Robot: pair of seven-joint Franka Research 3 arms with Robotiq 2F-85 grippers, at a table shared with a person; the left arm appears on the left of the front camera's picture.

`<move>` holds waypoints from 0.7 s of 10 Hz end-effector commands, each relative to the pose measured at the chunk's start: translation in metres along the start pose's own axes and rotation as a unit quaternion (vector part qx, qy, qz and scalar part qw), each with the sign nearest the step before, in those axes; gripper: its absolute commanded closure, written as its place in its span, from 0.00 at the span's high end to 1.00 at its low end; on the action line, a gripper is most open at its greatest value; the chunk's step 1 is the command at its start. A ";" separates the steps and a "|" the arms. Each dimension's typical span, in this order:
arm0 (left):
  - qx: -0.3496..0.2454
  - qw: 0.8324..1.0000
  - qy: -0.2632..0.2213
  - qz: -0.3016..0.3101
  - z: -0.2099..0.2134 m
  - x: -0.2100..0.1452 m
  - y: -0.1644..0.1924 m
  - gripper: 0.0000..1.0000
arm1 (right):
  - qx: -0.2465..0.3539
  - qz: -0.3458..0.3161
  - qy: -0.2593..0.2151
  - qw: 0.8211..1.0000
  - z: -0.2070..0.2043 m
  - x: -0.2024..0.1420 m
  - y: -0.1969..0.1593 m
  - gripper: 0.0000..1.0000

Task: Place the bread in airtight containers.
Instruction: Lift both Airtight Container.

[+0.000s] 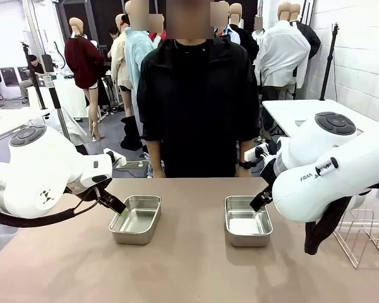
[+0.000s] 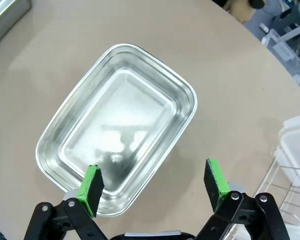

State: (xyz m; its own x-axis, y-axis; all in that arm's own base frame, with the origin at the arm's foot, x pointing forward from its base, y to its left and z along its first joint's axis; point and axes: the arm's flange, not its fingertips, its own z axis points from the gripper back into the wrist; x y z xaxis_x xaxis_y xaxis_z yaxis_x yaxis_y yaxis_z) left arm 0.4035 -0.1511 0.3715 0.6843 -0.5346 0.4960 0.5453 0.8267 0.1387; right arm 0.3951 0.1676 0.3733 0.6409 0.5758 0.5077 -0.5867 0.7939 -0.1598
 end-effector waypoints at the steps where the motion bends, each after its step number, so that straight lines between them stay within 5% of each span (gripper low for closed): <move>1: 0.000 1.000 0.000 0.000 0.000 0.000 0.000 1.00 | 0.000 0.000 0.000 1.000 0.000 0.000 0.000 1.00; 7: 0.000 1.000 0.000 0.000 0.000 0.000 0.000 1.00 | 0.000 0.000 0.000 1.000 0.000 0.000 0.000 1.00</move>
State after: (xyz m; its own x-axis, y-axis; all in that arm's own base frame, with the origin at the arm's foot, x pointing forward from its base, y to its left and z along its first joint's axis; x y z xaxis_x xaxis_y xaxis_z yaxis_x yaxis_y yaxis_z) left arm 0.4031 -0.1521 0.3715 0.6830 -0.5365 0.4957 0.5471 0.8254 0.1396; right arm 0.3951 0.1677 0.3733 0.6407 0.5761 0.5075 -0.5868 0.7937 -0.1602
